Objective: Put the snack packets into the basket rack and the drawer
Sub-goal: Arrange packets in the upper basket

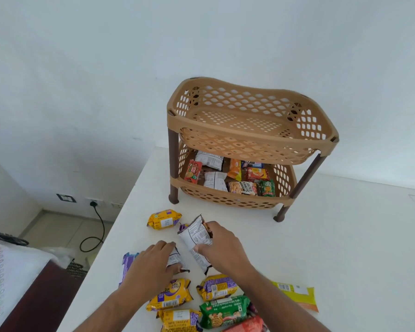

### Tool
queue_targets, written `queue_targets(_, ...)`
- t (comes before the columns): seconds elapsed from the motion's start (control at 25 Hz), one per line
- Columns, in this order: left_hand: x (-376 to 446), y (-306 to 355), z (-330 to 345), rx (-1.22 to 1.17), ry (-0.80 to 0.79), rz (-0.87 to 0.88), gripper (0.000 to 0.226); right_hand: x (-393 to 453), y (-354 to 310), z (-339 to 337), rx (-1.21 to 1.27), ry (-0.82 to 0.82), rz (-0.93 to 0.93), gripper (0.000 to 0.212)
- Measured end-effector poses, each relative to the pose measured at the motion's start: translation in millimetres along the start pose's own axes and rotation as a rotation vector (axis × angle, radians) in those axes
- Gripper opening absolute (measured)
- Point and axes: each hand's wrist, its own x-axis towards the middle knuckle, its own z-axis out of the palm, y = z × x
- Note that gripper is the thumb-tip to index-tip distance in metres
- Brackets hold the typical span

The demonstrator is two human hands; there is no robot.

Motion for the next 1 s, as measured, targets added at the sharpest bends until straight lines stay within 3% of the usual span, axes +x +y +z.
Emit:
queue_targets(0.28, 7, 37, -90, -0.112, 0.135, 0.192, 0.044, -19, -44, -123, 0.066, 0.270, -0.175, 0.036)
queue_targets(0.4, 19, 67, -155, -0.129, 0.254, 0.321, 0.050, -23, -78, -188, 0.060, 0.442, -0.286, 0.027)
queue_targets(0.52, 38, 95, -217, -0.162, 0.447, 0.447, 0.057, -15, -105, -244, 0.030, 0.575, -0.371, 0.036)
queue_targets(0.68, 81, 124, -283, -0.193, 0.466, 0.566, 0.061, 18, -113, -294, -0.066, 0.694, -0.397, 0.040)
queue_targets(0.84, 150, 140, -317, -0.126, 0.443, 0.530, 0.063, 61, -100, -313, -0.268, 0.654, -0.295, 0.031)
queue_targets(1.0, 217, 140, -309, 0.058, 0.301, 0.472, 0.058, 98, -88, -315, -0.465, 0.401, -0.162, 0.026)
